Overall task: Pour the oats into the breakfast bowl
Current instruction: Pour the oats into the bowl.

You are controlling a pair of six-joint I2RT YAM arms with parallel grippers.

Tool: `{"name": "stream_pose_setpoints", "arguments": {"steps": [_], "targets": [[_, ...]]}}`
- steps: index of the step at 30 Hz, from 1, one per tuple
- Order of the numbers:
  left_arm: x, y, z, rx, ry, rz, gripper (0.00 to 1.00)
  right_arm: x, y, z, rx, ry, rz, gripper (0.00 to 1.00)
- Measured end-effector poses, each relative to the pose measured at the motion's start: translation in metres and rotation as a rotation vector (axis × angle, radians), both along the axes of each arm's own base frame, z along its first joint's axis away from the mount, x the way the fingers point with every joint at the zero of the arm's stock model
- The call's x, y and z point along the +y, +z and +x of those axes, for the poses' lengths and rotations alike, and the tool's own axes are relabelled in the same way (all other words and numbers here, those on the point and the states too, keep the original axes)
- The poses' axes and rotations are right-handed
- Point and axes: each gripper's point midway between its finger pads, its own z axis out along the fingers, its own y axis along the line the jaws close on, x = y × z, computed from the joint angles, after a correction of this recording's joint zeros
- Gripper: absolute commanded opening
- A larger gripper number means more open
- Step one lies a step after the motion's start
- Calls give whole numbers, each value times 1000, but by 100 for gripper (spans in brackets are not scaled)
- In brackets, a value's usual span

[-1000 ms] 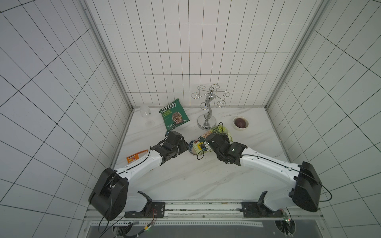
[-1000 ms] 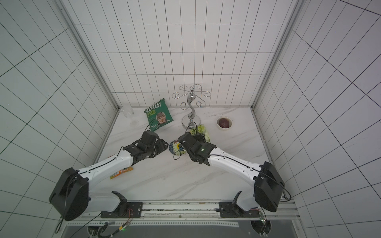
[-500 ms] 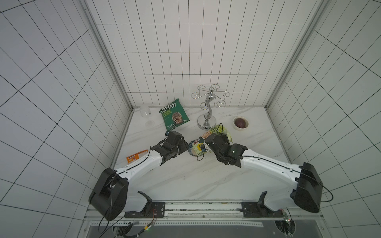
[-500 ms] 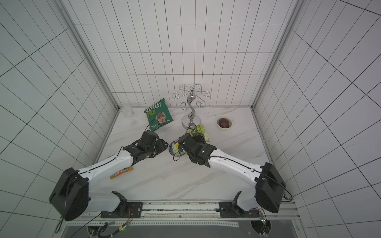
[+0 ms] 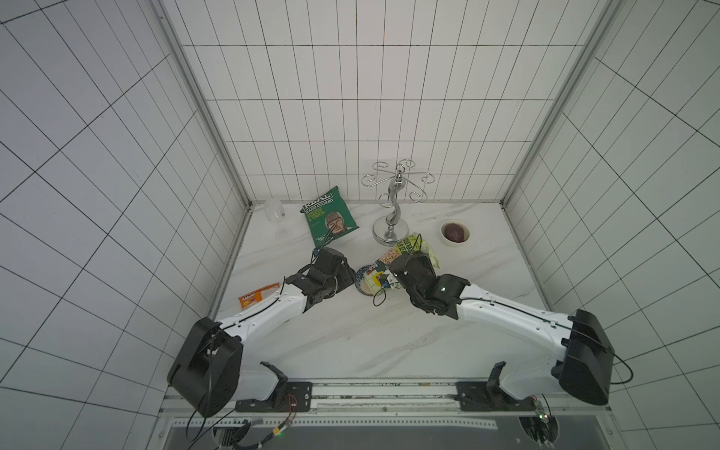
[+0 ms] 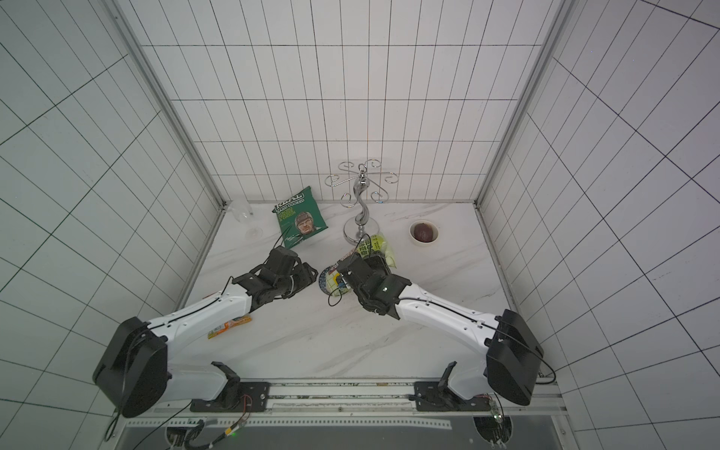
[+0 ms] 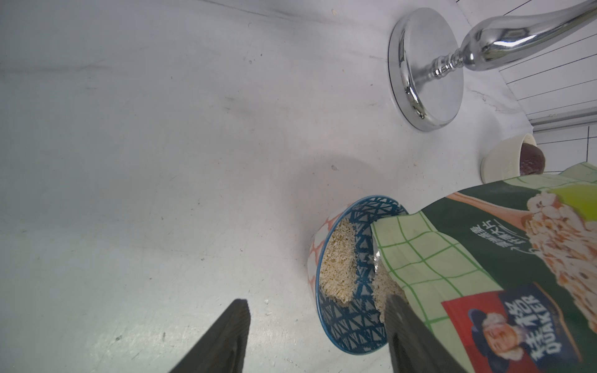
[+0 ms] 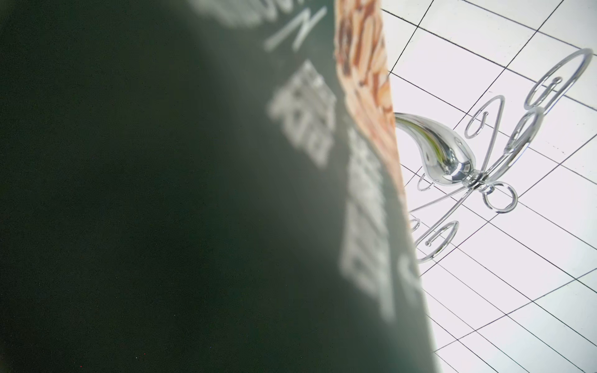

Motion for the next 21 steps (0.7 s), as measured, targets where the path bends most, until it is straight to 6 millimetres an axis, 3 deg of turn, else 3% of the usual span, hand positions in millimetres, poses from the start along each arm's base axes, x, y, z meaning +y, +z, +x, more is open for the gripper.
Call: {"name": "stream_pose_setpoints", "arguments": {"steps": [14,21], "targets": [[1,0,0,-1,3,2,68,7,9,4,-41,24,7,0],[1,0,1,-1,5,2,68,7,3,3,-51,32,-20,0]]}}
